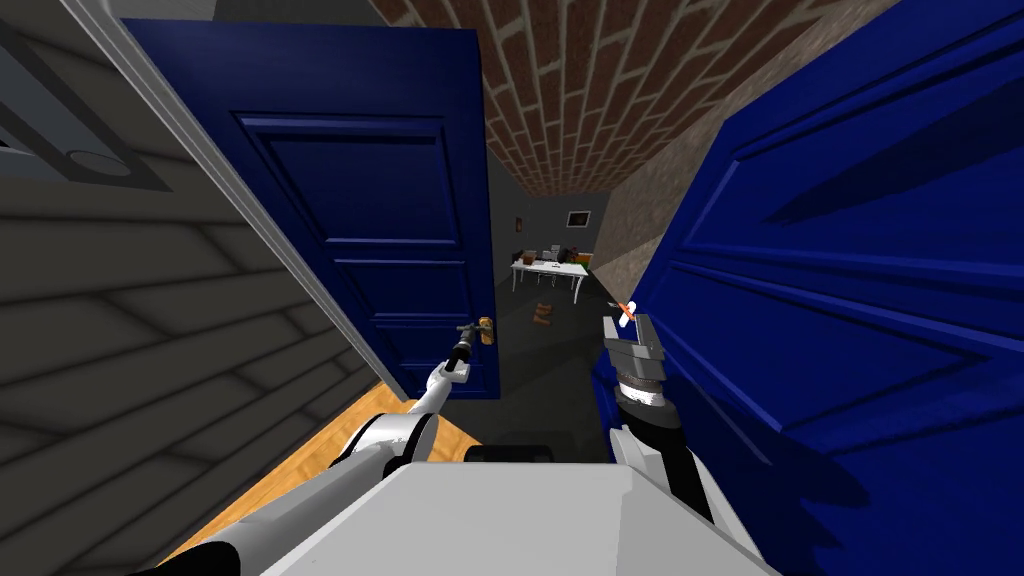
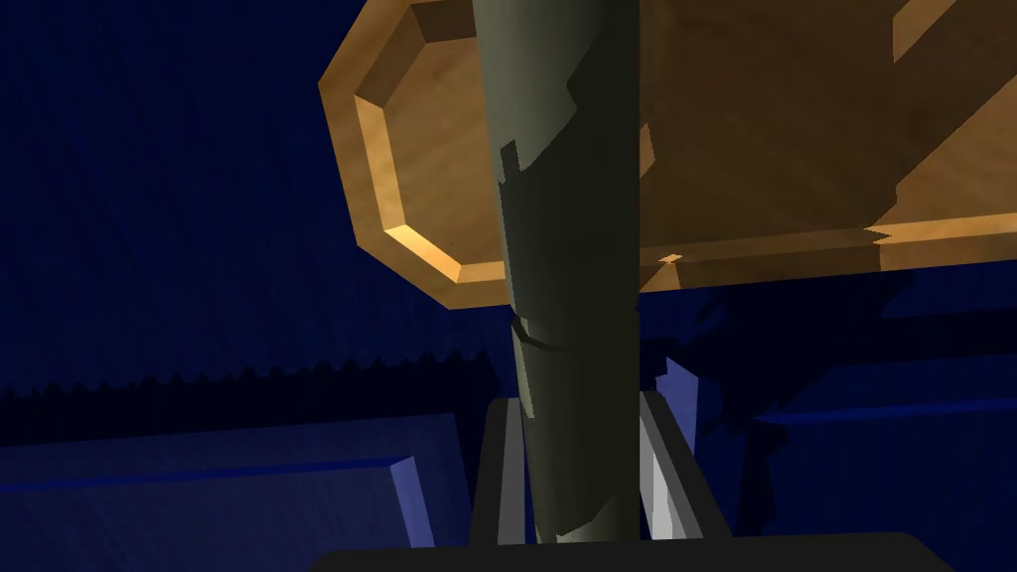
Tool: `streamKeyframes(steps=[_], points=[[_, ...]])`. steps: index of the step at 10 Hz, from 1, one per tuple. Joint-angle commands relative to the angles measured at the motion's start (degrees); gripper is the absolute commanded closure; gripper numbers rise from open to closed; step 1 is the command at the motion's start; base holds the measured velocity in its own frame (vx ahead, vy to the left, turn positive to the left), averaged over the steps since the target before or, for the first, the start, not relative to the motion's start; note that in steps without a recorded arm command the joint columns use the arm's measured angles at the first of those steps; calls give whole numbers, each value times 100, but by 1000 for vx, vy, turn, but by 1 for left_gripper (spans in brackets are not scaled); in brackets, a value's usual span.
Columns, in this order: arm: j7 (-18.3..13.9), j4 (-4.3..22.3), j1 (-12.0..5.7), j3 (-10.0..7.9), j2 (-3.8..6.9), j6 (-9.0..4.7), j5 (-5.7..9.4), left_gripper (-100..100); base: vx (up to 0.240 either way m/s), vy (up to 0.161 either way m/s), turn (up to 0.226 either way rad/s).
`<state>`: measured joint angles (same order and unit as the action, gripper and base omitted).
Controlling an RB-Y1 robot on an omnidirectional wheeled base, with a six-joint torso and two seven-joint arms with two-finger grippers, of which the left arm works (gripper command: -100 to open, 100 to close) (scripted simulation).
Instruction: Push the door open
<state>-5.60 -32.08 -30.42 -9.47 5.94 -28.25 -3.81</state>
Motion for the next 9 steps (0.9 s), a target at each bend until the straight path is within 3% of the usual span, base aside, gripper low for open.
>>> streamKeyframes(steps=[1, 7, 9], points=[[74, 148, -93, -146, 82, -75, 63, 100, 158, -137, 82], [187, 127, -49, -399, 144, -60, 181, 100, 138, -109, 57], [187, 127, -49, -399, 144, -60, 181, 100, 68, -47, 20]])
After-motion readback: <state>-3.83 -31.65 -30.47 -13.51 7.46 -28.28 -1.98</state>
